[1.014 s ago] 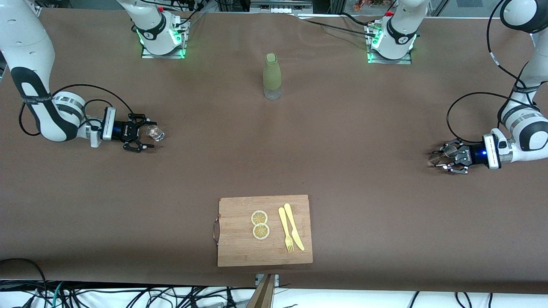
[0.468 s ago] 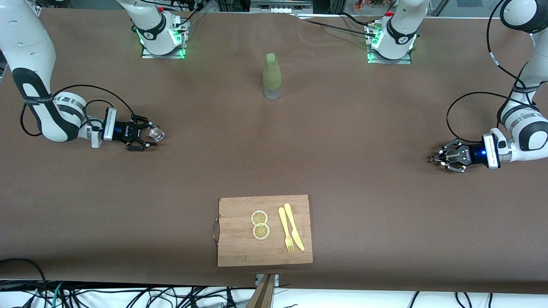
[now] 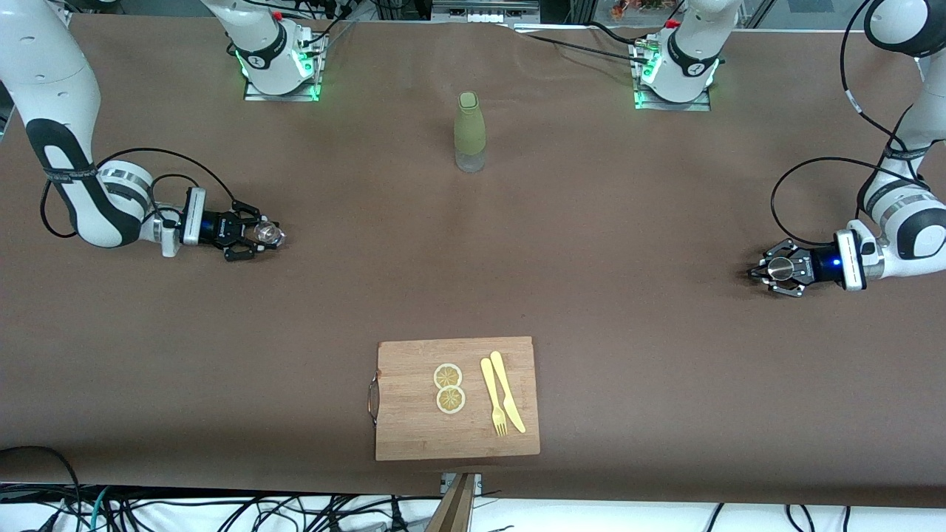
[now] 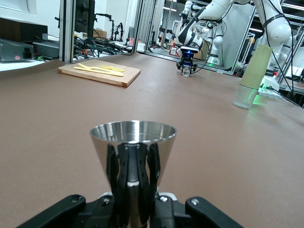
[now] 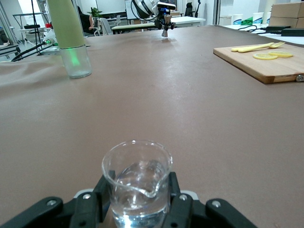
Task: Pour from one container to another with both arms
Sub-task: 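Close the left gripper on the jigger while the right gripper grasps the beaker, then lift the beaker and jigger, bringing both grippers together mid-table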
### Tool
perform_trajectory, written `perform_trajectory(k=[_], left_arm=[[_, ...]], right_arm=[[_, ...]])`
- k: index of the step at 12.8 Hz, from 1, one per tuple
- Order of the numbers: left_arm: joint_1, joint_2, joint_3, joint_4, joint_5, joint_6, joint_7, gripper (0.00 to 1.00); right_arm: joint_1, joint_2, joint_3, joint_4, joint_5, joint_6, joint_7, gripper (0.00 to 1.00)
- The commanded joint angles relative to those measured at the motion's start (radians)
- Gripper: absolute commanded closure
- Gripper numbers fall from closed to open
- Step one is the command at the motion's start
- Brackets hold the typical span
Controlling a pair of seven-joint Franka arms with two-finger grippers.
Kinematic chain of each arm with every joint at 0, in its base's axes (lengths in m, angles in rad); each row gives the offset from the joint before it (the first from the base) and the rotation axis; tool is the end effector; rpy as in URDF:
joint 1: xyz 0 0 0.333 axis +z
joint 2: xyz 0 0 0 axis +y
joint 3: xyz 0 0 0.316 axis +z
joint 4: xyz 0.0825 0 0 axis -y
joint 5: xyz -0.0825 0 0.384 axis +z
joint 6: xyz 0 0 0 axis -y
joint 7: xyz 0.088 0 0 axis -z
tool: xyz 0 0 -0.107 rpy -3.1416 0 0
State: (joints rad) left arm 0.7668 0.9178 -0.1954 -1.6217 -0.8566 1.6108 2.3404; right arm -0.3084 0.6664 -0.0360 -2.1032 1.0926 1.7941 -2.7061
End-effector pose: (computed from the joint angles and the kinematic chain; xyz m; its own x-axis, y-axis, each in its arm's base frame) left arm 0.5370 0.2603 0.0959 0.2360 -0.2620 0.9358 -0.9686 -0.1412 0.2048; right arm 0.4762 -0.0927 0.0850 0.0743 0.3903 0.9177 0.9966 0.0035 -0.0822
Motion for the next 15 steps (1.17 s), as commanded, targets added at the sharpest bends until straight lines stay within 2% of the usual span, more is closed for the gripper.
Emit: perform_trajectory(k=[1, 3, 8, 11, 15], left_arm=[[0.008, -0.002, -0.001, -0.001, -0.036, -0.029, 0.010, 1.00], [0.005, -0.004, -0.001, -0.001, -0.071, -0.046, 0.010, 1.00], [-0.026, -0.010, -0.001, -0.003, -0.085, -0.062, 0.010, 1.00], [-0.044, -0.011, -0.003, -0.003, -0.097, -0.086, 0.010, 1.00], [-0.077, -0.017, -0.001, -0.003, -0.098, -0.086, 0.010, 1.00]], right_arm=[[0.014, 0.006, 0.002, 0.008, 0.020, 0.010, 0.017, 0.66], [0.043, -0.008, 0.002, 0.026, 0.015, 0.010, 0.047, 0.71], [0.150, -0.123, 0.004, 0.049, -0.025, 0.064, 0.221, 0.71], [0.199, -0.136, 0.036, 0.116, -0.025, 0.064, 0.287, 0.71], [0.293, -0.177, 0.039, 0.166, -0.023, 0.099, 0.474, 0.71]])
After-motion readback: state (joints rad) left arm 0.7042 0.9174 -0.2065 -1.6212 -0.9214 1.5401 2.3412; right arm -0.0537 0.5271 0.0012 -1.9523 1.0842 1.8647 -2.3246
